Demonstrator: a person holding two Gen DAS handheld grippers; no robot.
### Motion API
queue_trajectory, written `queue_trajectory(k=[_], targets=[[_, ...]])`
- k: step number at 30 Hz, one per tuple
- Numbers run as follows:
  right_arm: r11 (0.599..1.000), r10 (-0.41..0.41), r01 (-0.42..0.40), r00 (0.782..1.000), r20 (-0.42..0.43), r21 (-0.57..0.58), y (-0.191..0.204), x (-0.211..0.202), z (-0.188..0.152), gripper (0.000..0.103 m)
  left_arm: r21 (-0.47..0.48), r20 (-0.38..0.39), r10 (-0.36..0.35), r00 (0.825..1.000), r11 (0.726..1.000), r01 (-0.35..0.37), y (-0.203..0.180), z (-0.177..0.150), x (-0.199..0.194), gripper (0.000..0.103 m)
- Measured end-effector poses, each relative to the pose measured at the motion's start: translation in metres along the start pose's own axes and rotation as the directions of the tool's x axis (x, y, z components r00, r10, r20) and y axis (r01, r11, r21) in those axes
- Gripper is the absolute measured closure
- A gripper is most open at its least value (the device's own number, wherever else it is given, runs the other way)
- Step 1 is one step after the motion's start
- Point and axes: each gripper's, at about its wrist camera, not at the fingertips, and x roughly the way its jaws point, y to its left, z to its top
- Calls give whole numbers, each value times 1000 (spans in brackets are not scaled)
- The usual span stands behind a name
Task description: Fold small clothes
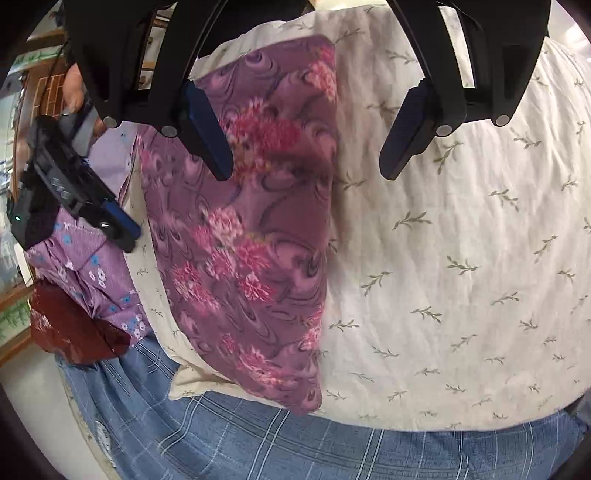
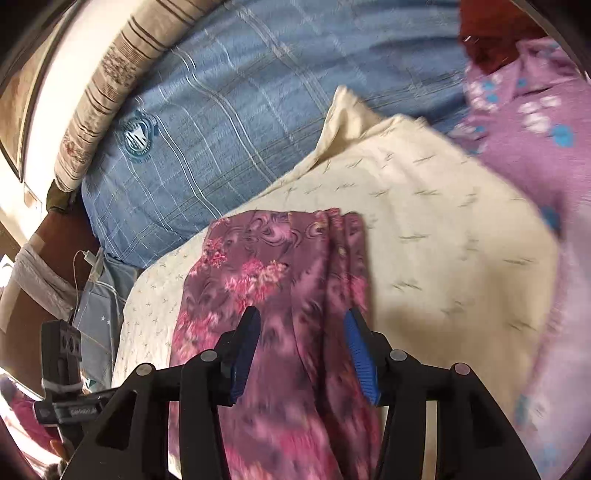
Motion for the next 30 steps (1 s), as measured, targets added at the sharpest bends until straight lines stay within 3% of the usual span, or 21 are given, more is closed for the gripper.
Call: queue_trajectory(k=[1,2,3,5,7,10,14,15,17,22,24,27,28,30], targets=[[1000,-14,14,999,-36,-5,2,13,0,54,-9,-15,3,1000,1000,-3,0,2,6,21],[999,-28,26,996,-89,-18,4,30,0,74,-9,-26,3,1000,1000,-3,-2,3,10,21],[998,-30,24,993,-114,-53,9,39,-3,84,-8,-29,1,1000,1000,-1,-3,-1,11,21],[989,-50,41,997,-59,-144,22,29,-2,94,12,-25,-6,1000,1000,6,-5,-6,14,21],[991,-27,26,1000,-6,-132,19,14,-3,95,28,-29,2,1000,1000,-2,-7,-11,17,21],[992,-84,77,994,-74,-95,-3,35,-12,95,32,-49,11,999,999,-9,-14,-11,33,21],[999,11,-12,999,-31,-51,-2,17,4,84,57,-36,-34,999,998,36,-14,-3,16,21],[999,28,-28,1000,-12,-33,-4,12,9,81,48,-13,-44,999,998,44,-12,4,10,21],[998,55,-55,998,19,5,-8,9,26,64,26,30,-45,999,999,44,-8,22,4,21],[1000,20,-20,999,-30,11,-15,48,44,63,-46,35,44,998,998,-42,-4,75,32,21],[999,13,-15,998,-57,-40,-9,64,46,98,-54,28,51,998,997,-50,-10,85,42,21],[998,37,-36,999,31,-56,-9,49,50,96,-23,45,40,998,999,-39,-22,92,50,21],[999,16,-15,999,36,-34,-15,50,52,97,-14,38,47,998,999,-47,-26,94,58,21],[994,-103,103,994,-19,-26,-30,70,50,99,-18,3,58,998,998,-58,-30,95,73,21]])
